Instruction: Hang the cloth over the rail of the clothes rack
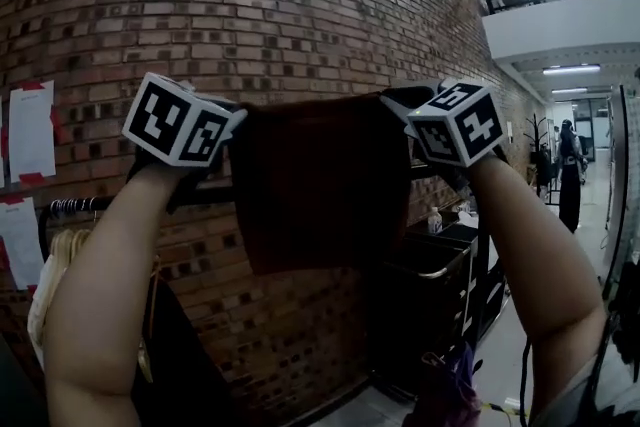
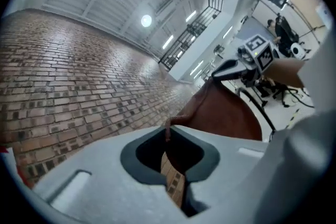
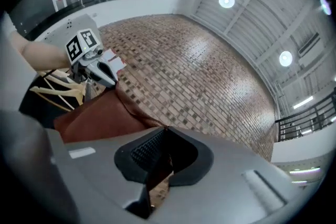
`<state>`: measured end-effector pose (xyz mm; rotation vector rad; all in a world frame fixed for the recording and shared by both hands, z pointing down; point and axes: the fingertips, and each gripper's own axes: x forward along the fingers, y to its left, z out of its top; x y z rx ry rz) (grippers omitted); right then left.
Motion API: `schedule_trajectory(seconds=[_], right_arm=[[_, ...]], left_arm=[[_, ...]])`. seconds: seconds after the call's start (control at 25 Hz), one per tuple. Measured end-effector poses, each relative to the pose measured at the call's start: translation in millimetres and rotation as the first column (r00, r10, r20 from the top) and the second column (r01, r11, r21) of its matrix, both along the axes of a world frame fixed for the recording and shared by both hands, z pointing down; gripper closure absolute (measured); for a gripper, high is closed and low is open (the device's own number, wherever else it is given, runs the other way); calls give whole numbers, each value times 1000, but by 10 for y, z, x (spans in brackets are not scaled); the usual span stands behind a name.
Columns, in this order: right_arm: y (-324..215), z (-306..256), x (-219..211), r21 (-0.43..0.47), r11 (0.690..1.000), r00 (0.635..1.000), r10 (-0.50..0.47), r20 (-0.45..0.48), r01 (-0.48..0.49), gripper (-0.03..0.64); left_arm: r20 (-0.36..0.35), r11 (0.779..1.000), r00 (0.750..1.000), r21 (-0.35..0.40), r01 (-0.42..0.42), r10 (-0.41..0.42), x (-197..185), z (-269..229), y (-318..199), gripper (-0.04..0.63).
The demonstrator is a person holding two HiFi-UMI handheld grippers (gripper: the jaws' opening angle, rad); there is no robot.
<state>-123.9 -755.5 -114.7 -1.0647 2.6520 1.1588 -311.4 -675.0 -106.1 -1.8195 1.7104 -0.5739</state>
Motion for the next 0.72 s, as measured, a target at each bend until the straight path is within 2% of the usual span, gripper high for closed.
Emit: schedule_trajectory(seconds=[0.12, 0.28, 0.4, 0.52, 0.6, 0.72], right_arm=[[-307, 137, -219, -45, 996, 984, 64, -164, -72, 601], [-504, 342, -417, -85, 989, 929, 80, -362, -118, 600], [-591, 517, -493, -138, 980, 879, 61, -472, -142, 600], [-662, 799, -555, -187, 964, 807, 43, -590, -187, 600], [-724, 908, -581, -178, 959, 759, 53, -649, -219, 600], [-756, 995, -603, -170, 957, 711, 50, -701, -236, 598]], left_arm=[[68, 987, 993, -122, 100, -92, -172, 151, -350, 580], [203, 946, 966, -246, 210, -161, -330, 385, -630, 580], [288, 908, 944, -332, 256, -161, -386, 558, -761, 580], [360, 860, 921, -414, 299, -148, -438, 762, -873, 580], [375, 832, 919, -465, 303, -125, -449, 844, -918, 580], [395, 806, 915, -512, 297, -86, -423, 914, -941, 580]])
